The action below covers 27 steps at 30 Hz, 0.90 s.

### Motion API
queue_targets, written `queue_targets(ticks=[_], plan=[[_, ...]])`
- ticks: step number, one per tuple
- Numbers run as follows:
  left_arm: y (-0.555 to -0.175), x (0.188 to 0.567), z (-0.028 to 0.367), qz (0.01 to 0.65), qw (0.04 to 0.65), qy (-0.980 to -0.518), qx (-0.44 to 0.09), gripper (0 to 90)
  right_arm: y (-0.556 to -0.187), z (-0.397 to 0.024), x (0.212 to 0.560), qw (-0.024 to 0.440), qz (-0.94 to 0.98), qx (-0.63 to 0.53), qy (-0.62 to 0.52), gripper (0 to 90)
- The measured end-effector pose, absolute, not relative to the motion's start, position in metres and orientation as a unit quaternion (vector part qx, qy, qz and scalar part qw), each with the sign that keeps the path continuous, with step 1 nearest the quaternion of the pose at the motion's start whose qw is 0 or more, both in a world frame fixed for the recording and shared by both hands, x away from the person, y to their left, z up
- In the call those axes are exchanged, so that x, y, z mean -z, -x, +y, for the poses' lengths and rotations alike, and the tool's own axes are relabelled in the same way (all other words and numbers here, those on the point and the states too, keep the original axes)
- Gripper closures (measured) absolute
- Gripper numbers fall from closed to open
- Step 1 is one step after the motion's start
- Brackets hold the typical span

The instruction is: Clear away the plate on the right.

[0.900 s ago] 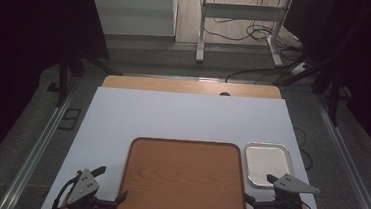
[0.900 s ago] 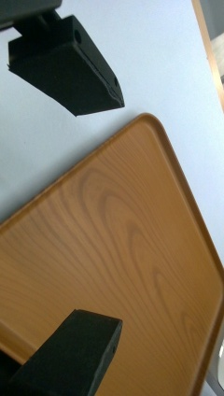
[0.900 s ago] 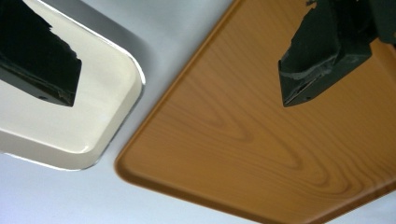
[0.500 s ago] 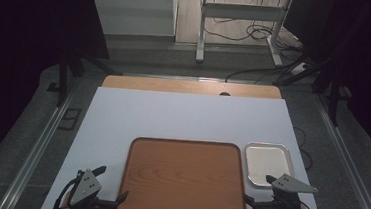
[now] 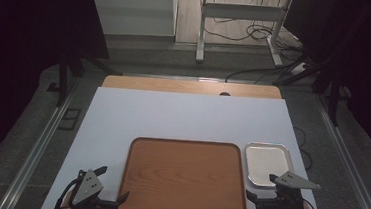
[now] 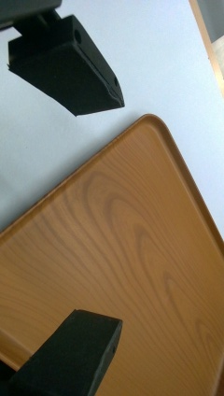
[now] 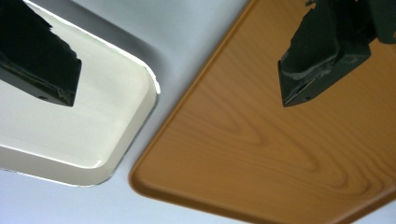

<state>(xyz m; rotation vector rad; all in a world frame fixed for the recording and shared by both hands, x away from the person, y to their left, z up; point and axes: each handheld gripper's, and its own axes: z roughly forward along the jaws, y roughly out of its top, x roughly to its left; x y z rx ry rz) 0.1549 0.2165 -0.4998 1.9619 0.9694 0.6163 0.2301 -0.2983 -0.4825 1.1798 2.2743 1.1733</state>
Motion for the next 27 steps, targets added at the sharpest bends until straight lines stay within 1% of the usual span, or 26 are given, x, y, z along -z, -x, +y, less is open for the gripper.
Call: queue_targets(ticks=[3, 8, 27], plan=[[-0.155, 0.500, 0.216, 0.387, 0.419, -0.784, -0.246, 0.0, -0.233, -0.301, 0.482, 0.163, 0.793, -0.413, -0.417, 0.0], [-0.155, 0.500, 0.215, 0.386, 0.419, -0.785, -0.245, 0.0, -0.242, -0.308, 0.482, 0.178, 0.788, -0.411, -0.422, 0.0], [-0.155, 0.500, 0.214, 0.382, 0.413, -0.789, -0.247, 0.0, -0.272, -0.337, 0.484, 0.171, 0.765, -0.403, -0.472, 0.6]])
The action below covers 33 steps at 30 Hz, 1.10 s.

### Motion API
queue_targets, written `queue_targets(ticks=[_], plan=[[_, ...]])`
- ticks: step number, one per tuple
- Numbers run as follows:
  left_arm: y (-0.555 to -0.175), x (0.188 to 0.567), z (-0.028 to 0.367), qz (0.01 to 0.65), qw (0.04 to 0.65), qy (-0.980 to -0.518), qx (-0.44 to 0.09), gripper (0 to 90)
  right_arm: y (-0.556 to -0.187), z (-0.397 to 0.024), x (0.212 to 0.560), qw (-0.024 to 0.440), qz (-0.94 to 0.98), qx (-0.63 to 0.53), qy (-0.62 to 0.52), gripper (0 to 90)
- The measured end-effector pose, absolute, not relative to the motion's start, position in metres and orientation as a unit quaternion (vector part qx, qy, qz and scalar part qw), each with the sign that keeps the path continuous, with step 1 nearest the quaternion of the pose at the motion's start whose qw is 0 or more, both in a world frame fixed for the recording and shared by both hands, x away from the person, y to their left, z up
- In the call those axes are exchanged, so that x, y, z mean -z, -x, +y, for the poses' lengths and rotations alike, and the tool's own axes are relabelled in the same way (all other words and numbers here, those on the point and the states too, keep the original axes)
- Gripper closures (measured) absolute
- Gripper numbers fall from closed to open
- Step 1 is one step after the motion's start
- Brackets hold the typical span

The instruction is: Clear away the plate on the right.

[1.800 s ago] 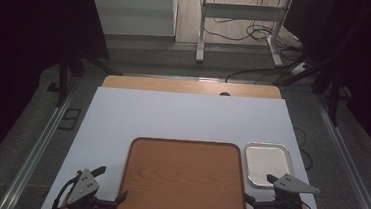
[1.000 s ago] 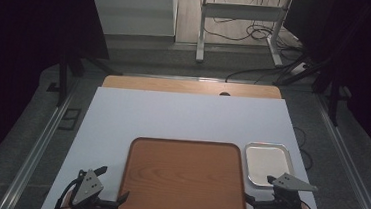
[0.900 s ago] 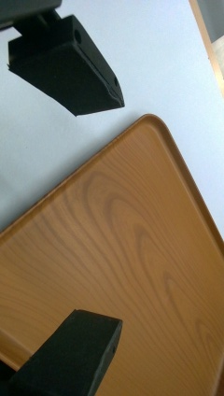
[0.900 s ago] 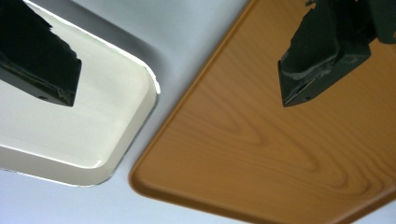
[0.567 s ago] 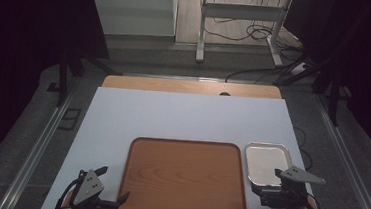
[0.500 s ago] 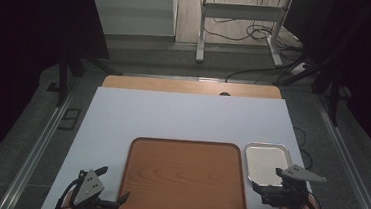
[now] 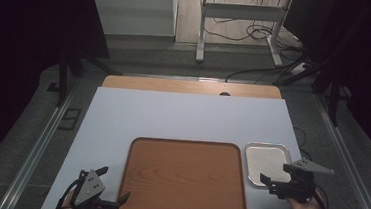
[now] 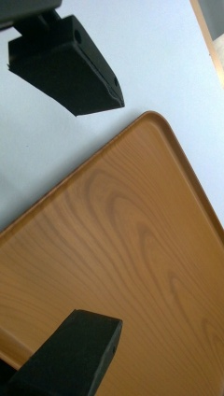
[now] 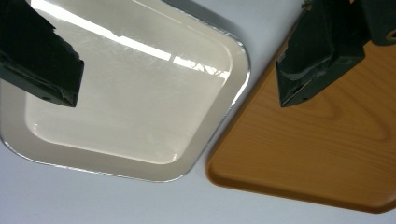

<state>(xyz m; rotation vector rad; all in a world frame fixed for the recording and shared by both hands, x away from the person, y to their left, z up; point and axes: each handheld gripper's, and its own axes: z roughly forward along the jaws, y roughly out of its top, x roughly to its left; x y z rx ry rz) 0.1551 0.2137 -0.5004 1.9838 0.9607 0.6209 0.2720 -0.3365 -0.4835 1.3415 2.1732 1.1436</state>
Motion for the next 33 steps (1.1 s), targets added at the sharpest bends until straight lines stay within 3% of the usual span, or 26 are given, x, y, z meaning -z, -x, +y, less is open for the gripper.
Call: queue_targets(ticks=[18, 29, 33], plan=[[-0.155, 0.500, 0.214, 0.383, 0.412, -0.789, -0.248, 0.0, -0.298, -0.361, 0.484, 0.166, 0.732, -0.387, -0.536, 2.0], [-0.156, 0.500, 0.214, 0.382, 0.410, -0.790, -0.248, 0.0, -0.312, -0.388, 0.481, 0.166, 0.717, -0.363, -0.572, 25.8], [-0.156, 0.500, 0.214, 0.382, 0.411, -0.790, -0.247, 0.0, -0.317, -0.394, 0.481, 0.156, 0.713, -0.361, -0.581, 30.2]])
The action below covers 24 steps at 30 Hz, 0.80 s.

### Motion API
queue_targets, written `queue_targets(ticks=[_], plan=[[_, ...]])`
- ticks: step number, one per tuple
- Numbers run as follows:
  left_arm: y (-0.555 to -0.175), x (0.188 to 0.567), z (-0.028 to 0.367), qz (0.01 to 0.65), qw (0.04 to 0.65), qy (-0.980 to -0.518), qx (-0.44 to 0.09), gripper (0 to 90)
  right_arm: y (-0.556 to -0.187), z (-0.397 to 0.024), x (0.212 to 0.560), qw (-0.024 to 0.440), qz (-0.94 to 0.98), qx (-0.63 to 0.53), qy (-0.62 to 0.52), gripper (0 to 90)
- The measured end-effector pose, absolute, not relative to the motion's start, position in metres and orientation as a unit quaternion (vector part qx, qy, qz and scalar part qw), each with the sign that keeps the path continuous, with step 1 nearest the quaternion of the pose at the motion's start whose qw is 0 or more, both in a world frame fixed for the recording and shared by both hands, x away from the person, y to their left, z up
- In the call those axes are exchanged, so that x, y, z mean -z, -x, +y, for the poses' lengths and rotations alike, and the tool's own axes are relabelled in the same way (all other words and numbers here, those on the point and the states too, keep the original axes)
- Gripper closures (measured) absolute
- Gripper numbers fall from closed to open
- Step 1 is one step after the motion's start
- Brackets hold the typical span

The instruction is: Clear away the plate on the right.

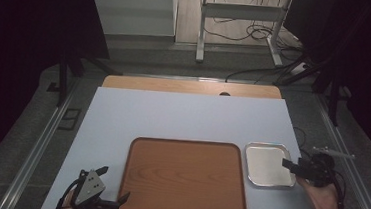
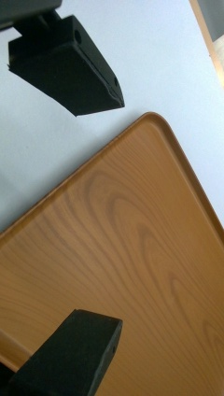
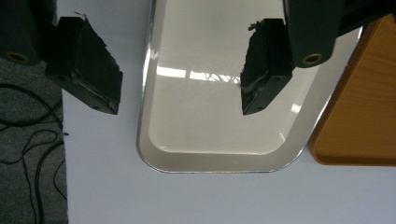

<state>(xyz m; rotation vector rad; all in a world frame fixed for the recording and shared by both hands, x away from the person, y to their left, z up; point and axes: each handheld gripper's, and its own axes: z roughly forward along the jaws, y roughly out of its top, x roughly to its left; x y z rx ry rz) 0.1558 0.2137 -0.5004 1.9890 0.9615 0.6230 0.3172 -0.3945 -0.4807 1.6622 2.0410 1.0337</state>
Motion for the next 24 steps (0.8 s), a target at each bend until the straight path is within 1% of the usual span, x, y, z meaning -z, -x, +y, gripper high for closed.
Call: queue_targets(ticks=[4, 5, 7, 8, 9, 10, 13, 15, 16, 20, 21, 22, 24], plan=[[-0.156, 0.500, 0.214, 0.382, 0.411, -0.790, -0.248, 0.0, -0.322, -0.399, 0.482, 0.148, 0.709, -0.357, -0.589, 33.3], [-0.156, 0.500, 0.214, 0.382, 0.411, -0.790, -0.248, 0.0, -0.325, -0.402, 0.483, 0.147, 0.707, -0.352, -0.595, 37.2], [-0.156, 0.500, 0.214, 0.382, 0.411, -0.790, -0.248, 0.0, -0.327, -0.405, 0.484, 0.146, 0.707, -0.350, -0.597, 40.5], [-0.156, 0.500, 0.214, 0.382, 0.411, -0.790, -0.248, 0.0, -0.327, -0.405, 0.484, 0.146, 0.707, -0.350, -0.597, 40.5], [-0.156, 0.500, 0.214, 0.382, 0.410, -0.790, -0.249, 0.0, -0.329, -0.406, 0.484, 0.145, 0.706, -0.350, -0.599, 42.2], [-0.156, 0.500, 0.214, 0.382, 0.410, -0.790, -0.249, 0.0, -0.332, -0.409, 0.486, 0.140, 0.703, -0.349, -0.604, 46.0], [-0.156, 0.500, 0.214, 0.382, 0.410, -0.790, -0.249, 0.0, -0.336, -0.411, 0.488, 0.133, 0.700, -0.348, -0.609, 51.0], [-0.156, 0.501, 0.214, 0.382, 0.410, -0.790, -0.249, 0.0, -0.337, -0.411, 0.488, 0.130, 0.699, -0.348, -0.611, 52.5], [-0.157, 0.501, 0.214, 0.382, 0.410, -0.790, -0.249, 0.0, -0.341, -0.412, 0.489, 0.123, 0.701, -0.347, -0.610, 55.9], [-0.157, 0.501, 0.213, 0.382, 0.409, -0.791, -0.248, 0.0, -0.345, -0.410, 0.492, 0.118, 0.705, -0.337, -0.613, 61.1], [-0.157, 0.501, 0.213, 0.382, 0.409, -0.791, -0.248, 0.0, -0.345, -0.410, 0.492, 0.118, 0.705, -0.337, -0.613, 61.1], [-0.157, 0.501, 0.213, 0.382, 0.409, -0.791, -0.248, 0.0, -0.347, -0.410, 0.493, 0.115, 0.708, -0.332, -0.612, 64.1], [-0.157, 0.501, 0.213, 0.382, 0.409, -0.791, -0.248, 0.0, -0.348, -0.410, 0.494, 0.114, 0.708, -0.329, -0.615, 65.2]])
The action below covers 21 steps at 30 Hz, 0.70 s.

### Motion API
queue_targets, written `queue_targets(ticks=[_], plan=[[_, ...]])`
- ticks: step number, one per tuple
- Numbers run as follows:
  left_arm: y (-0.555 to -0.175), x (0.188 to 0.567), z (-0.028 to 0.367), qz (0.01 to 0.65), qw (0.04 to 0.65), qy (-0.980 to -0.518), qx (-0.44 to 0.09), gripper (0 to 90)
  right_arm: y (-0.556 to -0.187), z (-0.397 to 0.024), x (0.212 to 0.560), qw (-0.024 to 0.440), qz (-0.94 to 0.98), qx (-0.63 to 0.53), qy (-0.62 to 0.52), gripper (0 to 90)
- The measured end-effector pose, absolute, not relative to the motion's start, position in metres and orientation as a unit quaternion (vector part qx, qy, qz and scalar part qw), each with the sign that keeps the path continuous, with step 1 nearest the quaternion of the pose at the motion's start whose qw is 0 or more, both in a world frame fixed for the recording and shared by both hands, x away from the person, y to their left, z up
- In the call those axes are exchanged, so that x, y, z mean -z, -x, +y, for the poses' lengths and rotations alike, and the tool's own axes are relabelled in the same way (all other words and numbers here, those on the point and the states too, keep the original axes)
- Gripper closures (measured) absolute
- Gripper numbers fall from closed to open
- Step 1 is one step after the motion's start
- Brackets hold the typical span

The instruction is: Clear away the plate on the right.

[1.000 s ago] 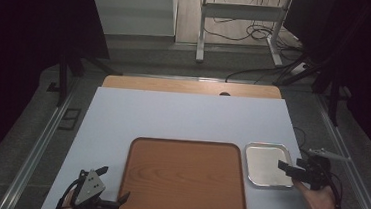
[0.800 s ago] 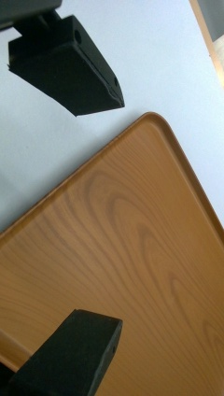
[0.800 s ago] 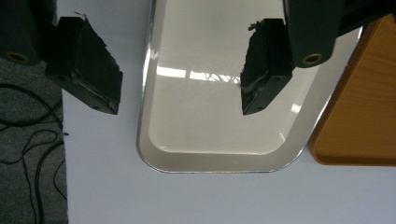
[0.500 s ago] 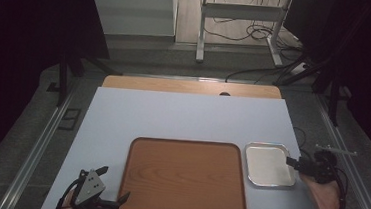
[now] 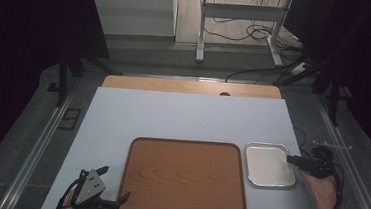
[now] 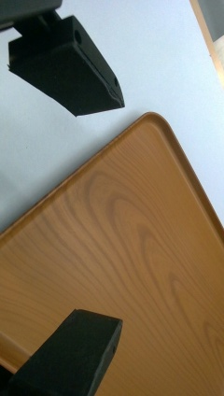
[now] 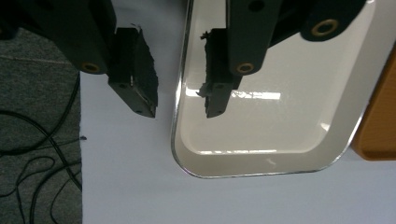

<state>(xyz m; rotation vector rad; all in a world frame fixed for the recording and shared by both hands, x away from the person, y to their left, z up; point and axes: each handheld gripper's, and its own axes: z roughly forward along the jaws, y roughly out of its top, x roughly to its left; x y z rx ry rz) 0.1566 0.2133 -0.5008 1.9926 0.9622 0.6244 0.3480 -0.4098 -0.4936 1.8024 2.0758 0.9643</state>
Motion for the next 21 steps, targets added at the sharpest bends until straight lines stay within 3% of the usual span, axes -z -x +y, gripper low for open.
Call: queue_targets(ticks=[5, 12, 21], plan=[[-0.157, 0.501, 0.213, 0.382, 0.409, -0.791, -0.248, 0.0, -0.353, -0.410, 0.498, 0.110, 0.707, -0.319, -0.621, 73.9], [-0.157, 0.501, 0.213, 0.382, 0.408, -0.791, -0.248, 0.0, -0.360, -0.412, 0.504, 0.065, 0.689, -0.324, -0.645, 85.6], [-0.157, 0.501, 0.213, 0.381, 0.408, -0.791, -0.249, 0.0, -0.356, -0.416, 0.499, 0.044, 0.655, -0.347, -0.670, 88.3]])
